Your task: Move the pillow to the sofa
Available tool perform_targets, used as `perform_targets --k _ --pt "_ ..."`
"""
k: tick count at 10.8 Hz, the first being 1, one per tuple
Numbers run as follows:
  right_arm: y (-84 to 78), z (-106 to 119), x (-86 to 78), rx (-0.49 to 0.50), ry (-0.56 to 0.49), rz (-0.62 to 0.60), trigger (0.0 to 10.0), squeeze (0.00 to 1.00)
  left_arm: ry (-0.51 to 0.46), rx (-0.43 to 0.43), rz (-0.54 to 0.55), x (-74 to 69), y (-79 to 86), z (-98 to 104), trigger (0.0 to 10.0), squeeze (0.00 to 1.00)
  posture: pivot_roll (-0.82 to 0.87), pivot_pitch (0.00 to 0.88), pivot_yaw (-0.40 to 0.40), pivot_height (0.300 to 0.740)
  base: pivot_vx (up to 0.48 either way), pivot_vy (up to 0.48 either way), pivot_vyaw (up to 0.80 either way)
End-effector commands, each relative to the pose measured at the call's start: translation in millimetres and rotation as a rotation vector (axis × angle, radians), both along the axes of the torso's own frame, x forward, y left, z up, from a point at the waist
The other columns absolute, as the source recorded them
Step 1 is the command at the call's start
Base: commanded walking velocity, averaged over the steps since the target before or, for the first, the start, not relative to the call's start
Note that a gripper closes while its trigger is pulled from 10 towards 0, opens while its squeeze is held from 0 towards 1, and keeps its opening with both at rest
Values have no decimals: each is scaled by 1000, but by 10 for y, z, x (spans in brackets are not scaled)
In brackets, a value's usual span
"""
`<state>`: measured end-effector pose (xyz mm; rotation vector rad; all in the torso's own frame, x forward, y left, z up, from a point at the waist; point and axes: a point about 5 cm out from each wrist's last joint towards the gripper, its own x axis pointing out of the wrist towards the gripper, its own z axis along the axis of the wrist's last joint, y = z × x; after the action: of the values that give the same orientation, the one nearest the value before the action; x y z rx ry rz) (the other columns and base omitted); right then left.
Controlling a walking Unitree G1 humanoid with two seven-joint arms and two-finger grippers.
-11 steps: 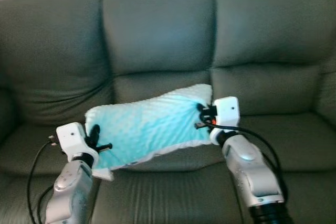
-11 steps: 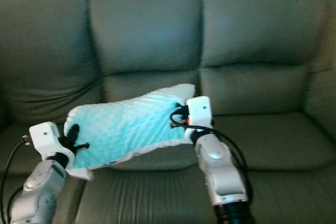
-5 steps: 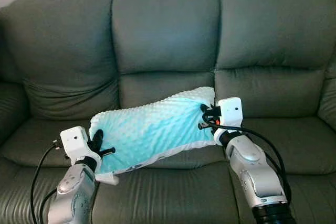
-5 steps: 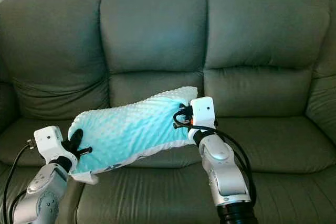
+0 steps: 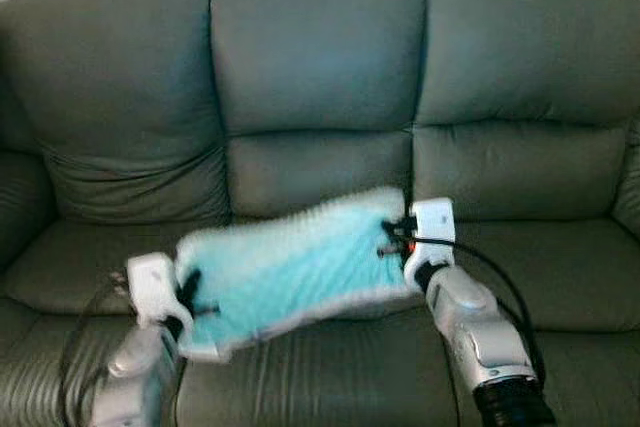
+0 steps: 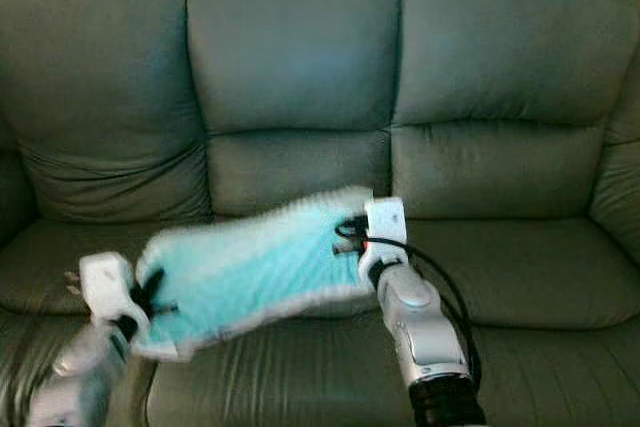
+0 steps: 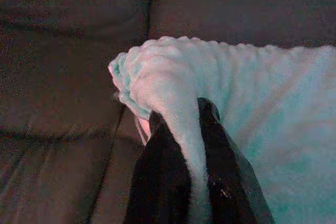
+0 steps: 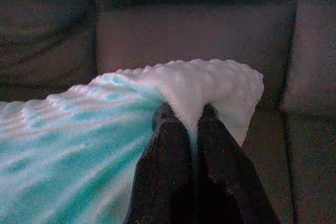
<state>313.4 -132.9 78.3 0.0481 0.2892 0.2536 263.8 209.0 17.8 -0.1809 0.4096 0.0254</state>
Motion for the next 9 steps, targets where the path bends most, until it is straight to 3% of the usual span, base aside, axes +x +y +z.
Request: perform_targets --k 1,2,3,5,9 --pt "-55 -8 16 -11 9 -25 10000 0 -3 45 -20 12 56 -15 10000 0 -210 88 100 740 0 0 0" --pt "-110 -176 -28 -48 74 -36 10000 0 35 70 -64 10 13 -139 10000 0 -219 114 109 740 0 0 0" --pt "-217 -276 -84 -21 98 -105 10000 0 48 89 -82 -4 -27 -216 10000 0 -227 148 133 740 0 0 0" --pt "-308 -421 -140 -26 157 -126 10000 0 59 77 -95 38 -139 -276 10000 0 -247 178 147 740 0 0 0" --pt "-217 -518 -237 -91 114 -19 10000 0 49 57 -97 139 -356 -297 10000 0 -295 274 128 740 0 0 0"
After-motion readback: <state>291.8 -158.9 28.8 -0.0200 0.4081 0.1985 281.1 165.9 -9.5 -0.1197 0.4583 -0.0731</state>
